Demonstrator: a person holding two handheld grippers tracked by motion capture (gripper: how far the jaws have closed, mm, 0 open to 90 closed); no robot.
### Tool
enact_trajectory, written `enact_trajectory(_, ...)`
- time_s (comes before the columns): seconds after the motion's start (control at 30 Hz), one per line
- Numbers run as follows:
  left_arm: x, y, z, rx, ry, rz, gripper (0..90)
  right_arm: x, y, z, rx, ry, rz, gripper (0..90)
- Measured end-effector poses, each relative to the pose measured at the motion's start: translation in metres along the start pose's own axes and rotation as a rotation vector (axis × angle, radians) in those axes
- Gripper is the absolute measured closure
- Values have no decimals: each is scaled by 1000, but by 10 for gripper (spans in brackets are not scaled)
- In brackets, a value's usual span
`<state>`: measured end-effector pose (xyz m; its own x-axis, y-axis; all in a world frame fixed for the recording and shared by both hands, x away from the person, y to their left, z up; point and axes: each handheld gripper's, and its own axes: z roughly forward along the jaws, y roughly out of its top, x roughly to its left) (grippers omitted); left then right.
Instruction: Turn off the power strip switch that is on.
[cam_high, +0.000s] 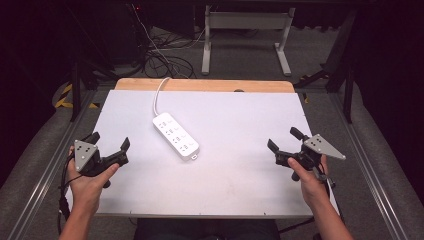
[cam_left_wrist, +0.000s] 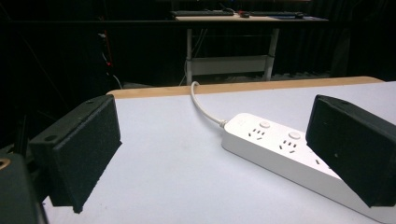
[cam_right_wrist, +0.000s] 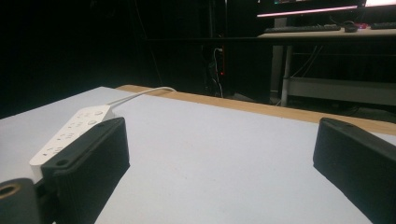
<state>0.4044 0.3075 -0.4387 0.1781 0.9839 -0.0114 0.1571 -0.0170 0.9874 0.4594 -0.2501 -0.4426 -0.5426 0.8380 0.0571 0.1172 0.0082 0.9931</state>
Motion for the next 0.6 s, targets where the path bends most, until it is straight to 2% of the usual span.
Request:
enact_trajectory(0.2,-3,0,3,1,-11,-1,24,2,1,-4,-5,-3,-5,40)
enact_trajectory(0.37,-5,0,0,-1,-24,16,27,0,2,-8,-11,-20,-3,41)
enact_trajectory(0.6,-4,2,-3,-22,-11,23,33,3,4,-12,-16,-28,-15,41)
